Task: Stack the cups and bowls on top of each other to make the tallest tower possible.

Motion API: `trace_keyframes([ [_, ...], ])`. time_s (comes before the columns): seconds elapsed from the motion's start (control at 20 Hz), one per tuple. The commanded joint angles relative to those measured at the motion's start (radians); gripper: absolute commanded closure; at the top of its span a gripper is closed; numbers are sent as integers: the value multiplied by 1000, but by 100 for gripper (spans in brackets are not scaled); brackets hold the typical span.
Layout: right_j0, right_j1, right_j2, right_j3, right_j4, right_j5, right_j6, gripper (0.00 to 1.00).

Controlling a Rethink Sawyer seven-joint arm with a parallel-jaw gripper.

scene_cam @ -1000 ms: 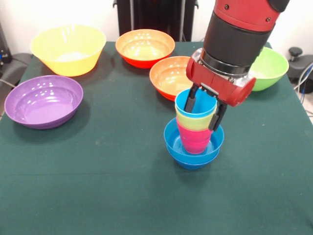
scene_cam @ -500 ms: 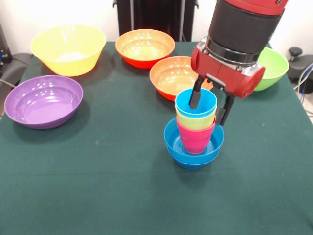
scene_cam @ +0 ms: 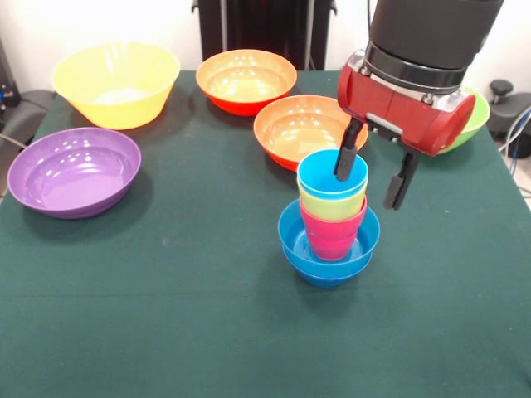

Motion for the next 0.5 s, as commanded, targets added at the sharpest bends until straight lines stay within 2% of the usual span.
trace_keyframes([
  [0.05,-37,-11,92,-19,10,143,141,0],
  [0.2,-39,-36,80,-15,1,189,123,0],
  [0.5,-2,-62,52,-12,-10,270,163,0],
])
